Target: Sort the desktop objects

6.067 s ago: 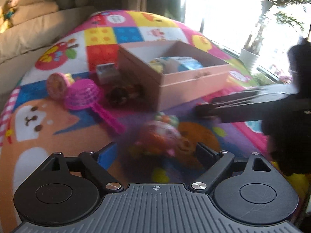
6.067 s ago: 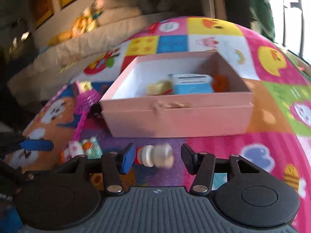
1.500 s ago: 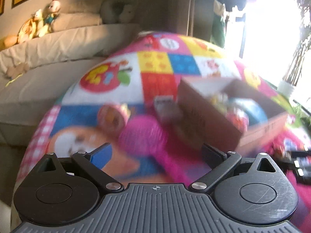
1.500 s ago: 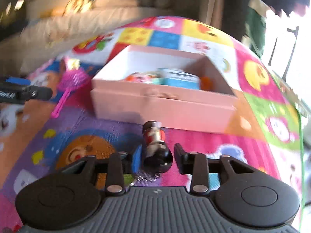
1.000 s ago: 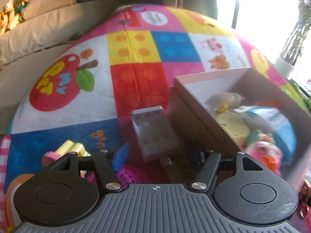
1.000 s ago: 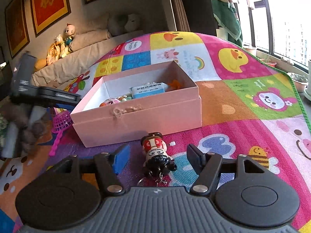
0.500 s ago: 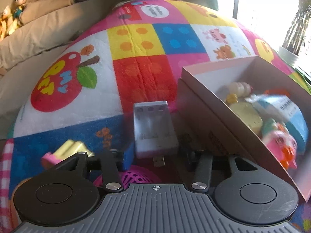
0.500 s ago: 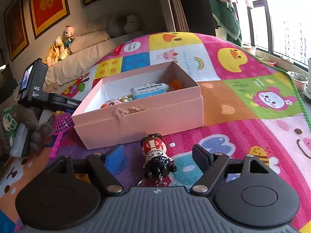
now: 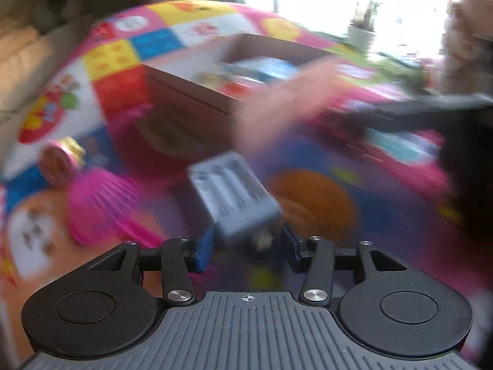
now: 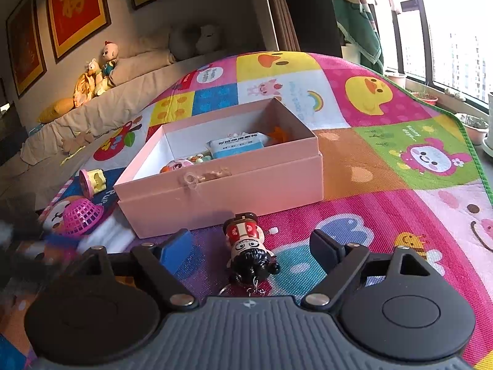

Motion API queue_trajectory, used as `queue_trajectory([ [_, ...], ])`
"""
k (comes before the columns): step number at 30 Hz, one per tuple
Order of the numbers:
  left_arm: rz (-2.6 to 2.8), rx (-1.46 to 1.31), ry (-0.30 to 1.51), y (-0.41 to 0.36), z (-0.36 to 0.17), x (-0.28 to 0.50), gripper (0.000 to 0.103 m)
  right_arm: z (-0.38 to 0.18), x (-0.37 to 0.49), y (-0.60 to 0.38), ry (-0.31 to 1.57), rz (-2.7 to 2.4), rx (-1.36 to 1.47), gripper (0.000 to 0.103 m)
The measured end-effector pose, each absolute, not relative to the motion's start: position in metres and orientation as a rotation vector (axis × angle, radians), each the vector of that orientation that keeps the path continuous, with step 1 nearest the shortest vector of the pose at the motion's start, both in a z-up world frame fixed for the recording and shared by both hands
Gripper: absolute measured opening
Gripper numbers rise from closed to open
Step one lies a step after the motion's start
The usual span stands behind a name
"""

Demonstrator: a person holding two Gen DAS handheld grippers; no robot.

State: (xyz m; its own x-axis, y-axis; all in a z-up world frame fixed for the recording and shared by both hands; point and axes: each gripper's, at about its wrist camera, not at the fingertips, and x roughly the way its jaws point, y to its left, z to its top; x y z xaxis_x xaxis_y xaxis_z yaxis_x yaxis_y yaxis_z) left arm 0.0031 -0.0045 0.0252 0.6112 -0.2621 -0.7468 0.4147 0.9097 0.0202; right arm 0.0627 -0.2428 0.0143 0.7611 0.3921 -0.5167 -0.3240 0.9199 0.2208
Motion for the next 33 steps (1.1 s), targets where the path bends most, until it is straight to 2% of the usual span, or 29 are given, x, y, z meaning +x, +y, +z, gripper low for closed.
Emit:
queue_trajectory([
  [3,-0.432,0.232,0.810,-0.011,0.026,-0.030,0.056,0.014,0.063,-0.242,0.596,0.393,0.117,0.085],
  [8,-0.291,0.180,0.789,0.002,0.028,-0.035,0.072,0.015,0.060,-0.235,0.594,0.391,0.075,0.086],
  [10,-0.275,0.091,0.777,0.009,0.033,-0.027,0.089,0.016,0.057,-0.232,0.581,0.386,0.048,0.086],
  [12,-0.246,0.010,0.749,0.011,0.035,-0.017,0.097,0.017,0.053,-0.230,0.564,0.378,0.027,0.086],
  [21,-0.267,-0.086,0.772,-0.010,0.027,0.032,0.097,0.017,0.054,-0.241,0.552,0.348,0.090,0.086],
  [30,-0.561,-0.165,0.851,-0.032,0.022,0.010,0.097,0.017,0.057,-0.254,0.546,0.324,0.174,0.091],
  [33,-0.620,-0.115,0.809,-0.038,0.027,-0.005,0.099,0.017,0.056,-0.255,0.538,0.321,0.175,0.091],
])
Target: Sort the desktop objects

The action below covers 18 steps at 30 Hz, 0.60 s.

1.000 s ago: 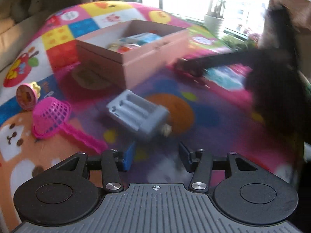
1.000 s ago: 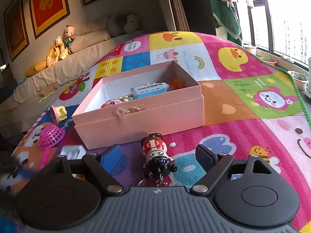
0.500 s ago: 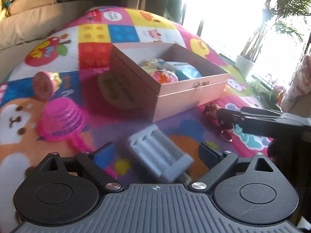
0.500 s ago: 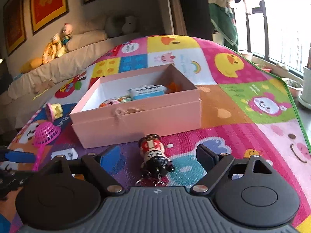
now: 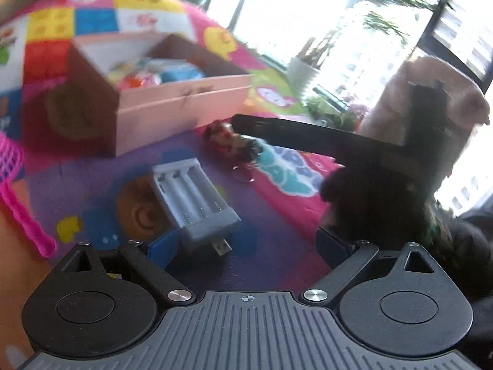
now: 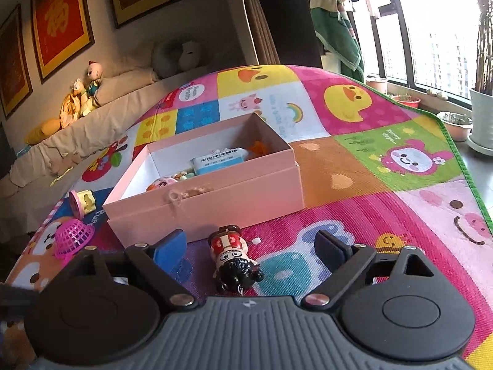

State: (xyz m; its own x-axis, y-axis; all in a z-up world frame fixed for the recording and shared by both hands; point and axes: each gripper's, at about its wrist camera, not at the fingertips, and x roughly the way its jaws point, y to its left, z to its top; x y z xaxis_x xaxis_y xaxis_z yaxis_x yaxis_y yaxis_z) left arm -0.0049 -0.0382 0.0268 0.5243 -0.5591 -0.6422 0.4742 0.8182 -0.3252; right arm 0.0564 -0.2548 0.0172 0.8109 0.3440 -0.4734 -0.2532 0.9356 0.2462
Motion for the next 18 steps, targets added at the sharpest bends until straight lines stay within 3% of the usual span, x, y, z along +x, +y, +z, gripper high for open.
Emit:
queue_trajectory([
  [9,-0.455,0.004,0.809,-0.052,0.019,-0.002,0.100,0.018,0.055,-0.257,0.516,0.312,0.195,0.096],
  [18,-0.259,0.337,0.710,-0.055,0.019,-0.013,0.100,0.019,0.051,-0.259,0.493,0.301,0.198,0.097],
])
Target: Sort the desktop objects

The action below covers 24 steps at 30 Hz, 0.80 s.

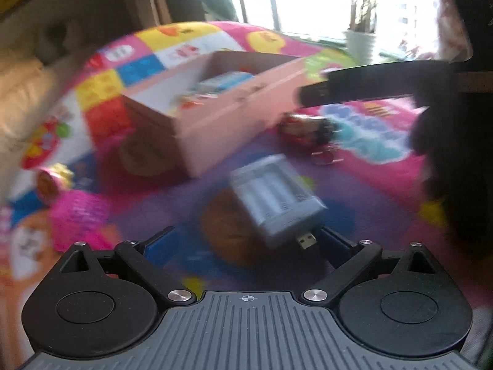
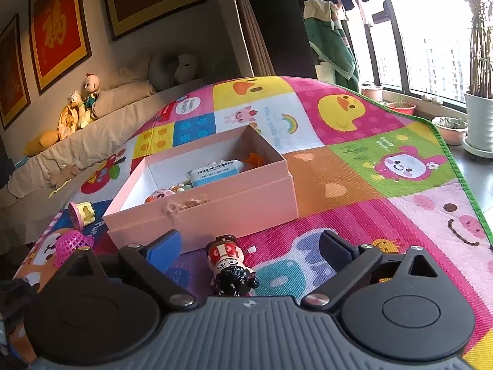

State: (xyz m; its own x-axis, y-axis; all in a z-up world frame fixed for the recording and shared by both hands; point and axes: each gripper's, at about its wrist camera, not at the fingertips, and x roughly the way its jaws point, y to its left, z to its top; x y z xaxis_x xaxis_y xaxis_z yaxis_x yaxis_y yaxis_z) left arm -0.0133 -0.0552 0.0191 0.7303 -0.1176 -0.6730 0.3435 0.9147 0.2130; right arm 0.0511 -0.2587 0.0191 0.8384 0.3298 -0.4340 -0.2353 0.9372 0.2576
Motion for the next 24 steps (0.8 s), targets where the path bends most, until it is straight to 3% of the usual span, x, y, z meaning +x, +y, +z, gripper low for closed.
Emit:
queue_trajectory([
  [4,-0.103,0.385,0.708,-0.026,0.018,-0.005,0.100,0.020,0.050,-0.258,0.486,0.297,0.195,0.098],
  [9,-0.096,0.198,0.778,-0.004,0.027,0.005,0.100,0.020,0.049,-0.258,0.482,0.295,0.192,0.099],
  [13,-0.245,0.021,0.826,-0.018,0.032,0.002,0.100,0.020,0.049,-0.258,0.477,0.291,0.191,0.100],
  [24,-0.308,0.011,0.839,-0.072,0.018,0.032,0.102,0.023,0.042,-0.265,0.429,0.254,0.221,0.100],
])
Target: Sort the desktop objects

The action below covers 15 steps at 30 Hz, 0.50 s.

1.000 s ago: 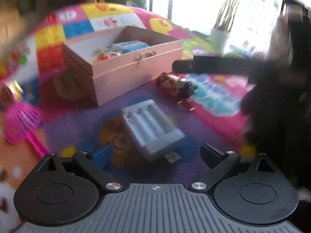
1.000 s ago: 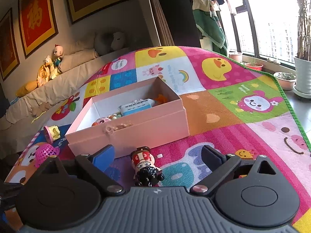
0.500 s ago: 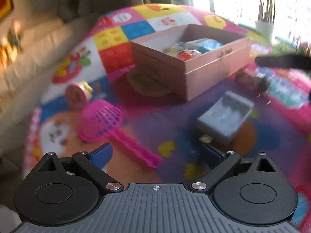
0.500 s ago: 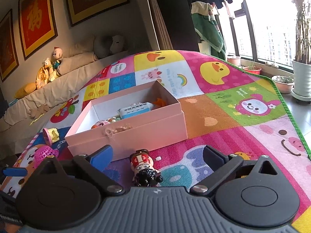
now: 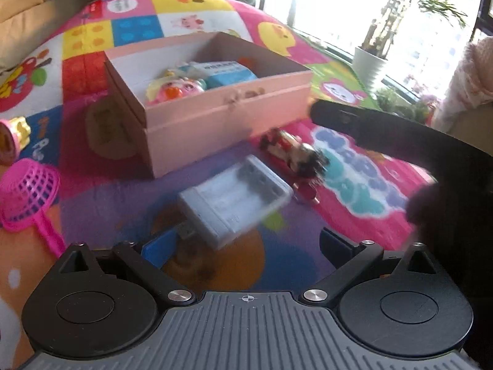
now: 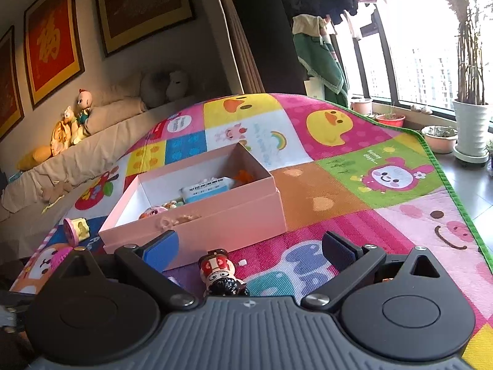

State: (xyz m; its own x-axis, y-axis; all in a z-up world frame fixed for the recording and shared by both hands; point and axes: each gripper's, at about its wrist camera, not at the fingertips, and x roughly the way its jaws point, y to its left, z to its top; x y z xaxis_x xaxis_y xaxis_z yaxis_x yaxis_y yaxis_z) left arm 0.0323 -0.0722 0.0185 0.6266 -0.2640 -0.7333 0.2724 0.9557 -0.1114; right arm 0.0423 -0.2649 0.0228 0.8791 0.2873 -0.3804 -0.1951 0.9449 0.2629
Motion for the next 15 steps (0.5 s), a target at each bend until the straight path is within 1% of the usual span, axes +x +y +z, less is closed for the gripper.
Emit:
queue_trajectory([
  [5,-0.256,-0.021,0.825,-0.075,0.018,0.052,0.102,0.023,0.044,-0.271,0.419,0.228,0.250,0.100],
  [11,-0.204,0.065,0.791,-0.086,0.011,0.062,0.102,0.021,0.048,-0.281,0.430,0.194,0.312,0.100],
  [12,-0.212,0.073,0.787,-0.085,0.011,0.061,0.100,0.021,0.048,-0.282,0.433,0.192,0.318,0.100],
  [13,-0.222,0.089,0.782,-0.084,0.011,0.058,0.093,0.020,0.049,-0.282,0.434,0.191,0.320,0.100],
  [15,-0.242,0.124,0.775,-0.081,0.012,0.050,0.092,0.020,0.049,-0.281,0.440,0.200,0.311,0.100],
])
